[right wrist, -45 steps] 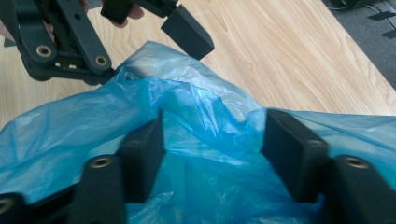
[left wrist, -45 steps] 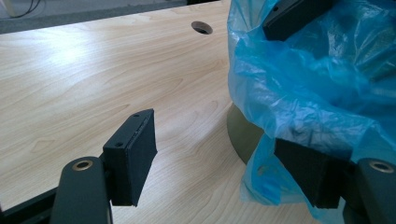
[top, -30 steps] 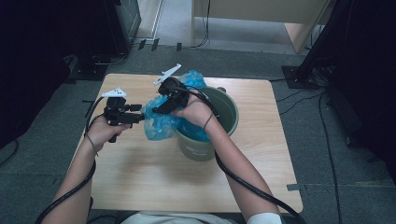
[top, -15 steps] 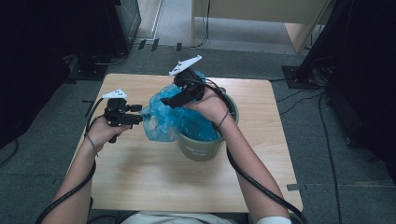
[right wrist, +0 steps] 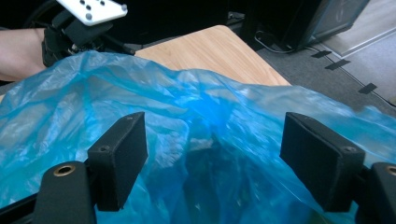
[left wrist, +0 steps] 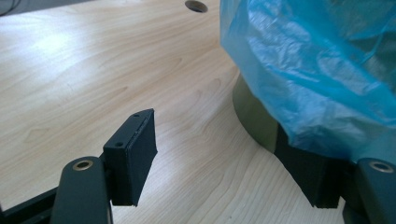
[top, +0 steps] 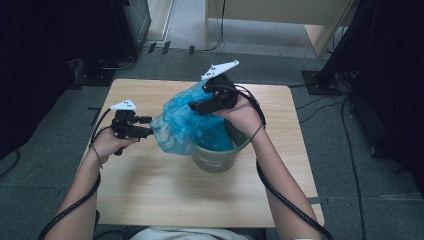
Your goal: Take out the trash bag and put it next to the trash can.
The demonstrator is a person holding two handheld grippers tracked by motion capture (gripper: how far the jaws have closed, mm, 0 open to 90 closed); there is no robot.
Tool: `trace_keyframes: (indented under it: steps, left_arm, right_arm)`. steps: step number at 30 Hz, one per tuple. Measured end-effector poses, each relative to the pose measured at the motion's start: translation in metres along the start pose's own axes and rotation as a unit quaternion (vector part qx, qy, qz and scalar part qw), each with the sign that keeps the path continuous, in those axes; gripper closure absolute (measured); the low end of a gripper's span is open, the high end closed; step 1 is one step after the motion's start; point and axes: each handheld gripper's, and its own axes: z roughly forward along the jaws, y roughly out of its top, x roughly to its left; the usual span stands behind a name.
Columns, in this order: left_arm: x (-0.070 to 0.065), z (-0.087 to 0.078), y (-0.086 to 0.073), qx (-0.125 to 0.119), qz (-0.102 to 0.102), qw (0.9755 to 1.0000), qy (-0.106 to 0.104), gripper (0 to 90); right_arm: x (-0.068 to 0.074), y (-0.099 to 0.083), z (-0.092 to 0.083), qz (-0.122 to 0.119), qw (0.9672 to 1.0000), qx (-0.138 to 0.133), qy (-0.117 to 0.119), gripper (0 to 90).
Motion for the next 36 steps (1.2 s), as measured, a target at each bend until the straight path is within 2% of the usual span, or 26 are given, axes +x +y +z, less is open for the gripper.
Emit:
trace_keyframes:
  steps: [7,14,18,19,25,32,36]
  left_arm:
    - [0.013,0.001,-0.012,0.010,-0.004,0.9999,0.007,31.1]
    - [0.021,-0.006,-0.012,-0.007,-0.014,0.9998,0.013,32.3]
    - [0.023,-0.011,-0.008,-0.024,-0.031,0.9991,0.014,32.3]
    - [0.023,-0.012,-0.005,-0.024,-0.036,0.9990,0.013,32.3]
    - [0.024,-0.018,0.009,-0.025,-0.026,0.9991,0.020,32.3]
    - [0.018,-0.029,0.036,-0.020,-0.013,0.9991,0.036,32.2]
    - [0.013,-0.032,0.051,-0.022,-0.013,0.9993,0.028,32.1]
  right_arm:
    - [-0.007,-0.011,-0.018,0.010,0.9998,-0.012,-0.010,24.4]
    - [-0.011,-0.025,-0.027,0.013,0.9997,-0.009,-0.016,24.6]
    - [-0.014,-0.034,-0.033,0.014,0.9997,-0.007,-0.019,25.0]
    - [-0.015,-0.037,-0.034,0.015,0.9997,-0.005,-0.020,25.1]
    - [-0.021,-0.053,-0.043,0.017,0.9995,0.007,-0.025,25.9]
    - [-0.029,-0.067,-0.061,0.018,0.9991,0.008,-0.038,26.8]
    - [-0.033,-0.077,-0.069,0.022,0.9985,0.010,-0.049,27.5]
